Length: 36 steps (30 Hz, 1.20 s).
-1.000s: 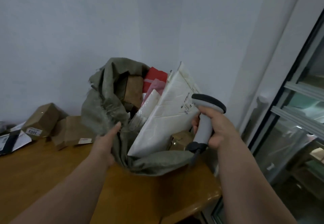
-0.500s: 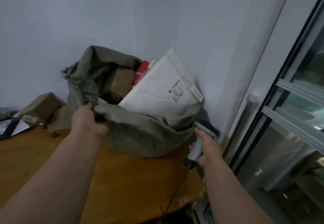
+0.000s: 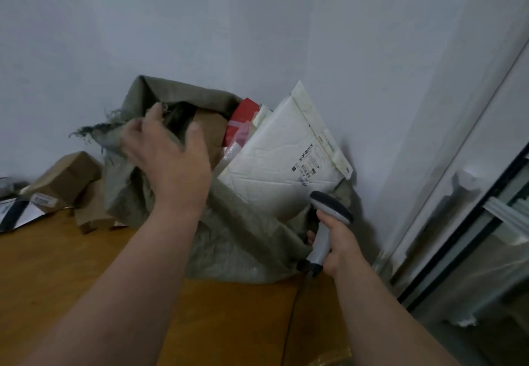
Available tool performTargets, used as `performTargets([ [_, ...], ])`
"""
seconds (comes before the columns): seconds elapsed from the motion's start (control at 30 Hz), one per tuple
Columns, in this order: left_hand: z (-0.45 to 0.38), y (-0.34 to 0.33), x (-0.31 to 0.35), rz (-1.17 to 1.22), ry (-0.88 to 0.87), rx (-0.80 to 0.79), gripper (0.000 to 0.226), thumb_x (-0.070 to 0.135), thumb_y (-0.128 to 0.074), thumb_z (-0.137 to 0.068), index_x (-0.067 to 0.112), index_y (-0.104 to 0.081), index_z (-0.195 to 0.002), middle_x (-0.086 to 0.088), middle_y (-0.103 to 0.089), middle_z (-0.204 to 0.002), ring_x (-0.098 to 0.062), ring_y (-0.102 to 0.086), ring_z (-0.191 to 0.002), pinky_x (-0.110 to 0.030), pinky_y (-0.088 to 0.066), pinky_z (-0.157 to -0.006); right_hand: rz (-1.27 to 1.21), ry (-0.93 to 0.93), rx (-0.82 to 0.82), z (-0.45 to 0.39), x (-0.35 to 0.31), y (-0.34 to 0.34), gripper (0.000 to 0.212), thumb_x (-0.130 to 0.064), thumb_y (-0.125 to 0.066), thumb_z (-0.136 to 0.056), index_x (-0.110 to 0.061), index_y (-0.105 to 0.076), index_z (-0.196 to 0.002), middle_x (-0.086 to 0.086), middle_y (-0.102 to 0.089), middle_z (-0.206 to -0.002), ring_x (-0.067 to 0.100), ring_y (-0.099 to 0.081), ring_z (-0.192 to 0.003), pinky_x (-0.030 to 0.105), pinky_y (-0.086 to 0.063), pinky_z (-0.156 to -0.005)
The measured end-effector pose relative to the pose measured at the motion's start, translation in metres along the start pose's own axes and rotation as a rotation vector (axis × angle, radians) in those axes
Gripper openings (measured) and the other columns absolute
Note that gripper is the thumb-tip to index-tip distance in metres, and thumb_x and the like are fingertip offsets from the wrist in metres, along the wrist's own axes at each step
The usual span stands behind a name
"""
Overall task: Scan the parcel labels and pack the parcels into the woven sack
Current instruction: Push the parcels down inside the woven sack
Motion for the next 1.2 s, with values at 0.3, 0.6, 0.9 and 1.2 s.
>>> performTargets([
  [0.3,0.043,-0.18,-0.029,-0.805,-0.463,-0.89,0.077,0.076,-0.045,-0.084,0.052,-0.014,-0.15,0.01,0.0,-0.164,-0.04,0.002,-0.148,-0.061,-0.002,-0.117,-0.083,0.291,-0.017,0.007,-0.076,-0.042,0.027,-0.017,-0.079,-0.079,-0.006,-0.072,-0.103,0.011,-0.073,-0.093,0.026,-0.07,-0.087,0.042,-0.058,-0.084],
  [0.6,-0.03,-0.144,-0.117,-0.876,-0.094,-0.715,0.083,0.059,-0.071,-0.077,0.03,-0.038,-0.147,-0.001,-0.028,-0.145,-0.034,-0.048,-0.117,-0.043,-0.046,-0.093,-0.102,0.351,-0.449,0.039,-0.138,-0.126,0.021,-0.024,-0.081,-0.057,-0.011,-0.08,-0.073,0.005,-0.072,-0.078,0.015,-0.064,-0.065,0.027,-0.055,-0.062],
  [0.9,-0.021,-0.191,-0.033,-1.042,-0.248,-0.695,0.105,0.097,-0.016,-0.064,0.039,-0.032,-0.15,0.004,0.006,-0.167,-0.033,0.017,-0.15,-0.064,0.014,-0.111,0.147,0.119,-0.378,-0.007,-0.113,-0.14,0.03,-0.026,-0.074,-0.08,-0.008,-0.071,-0.105,0.01,-0.069,-0.088,0.024,-0.064,-0.079,0.038,-0.054,-0.076],
  [1.2,0.002,-0.203,-0.107,-1.343,-0.254,-0.913,0.122,0.094,-0.047,-0.06,0.038,0.005,-0.155,-0.004,-0.017,-0.161,-0.034,-0.023,-0.142,-0.057,-0.02,-0.109,0.355,0.308,-0.148,-0.055,-0.163,-0.097,0.026,-0.023,-0.077,-0.082,-0.015,-0.072,-0.106,0.01,-0.075,-0.1,0.028,-0.071,-0.092,0.047,-0.059,-0.087],
])
Point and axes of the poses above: each hand's wrist, its own z-axis away from the middle knuckle, its own y-axis out of the back of the hand, x = y × z, the point moved 10 cm from there along -z, towards the middle knuckle
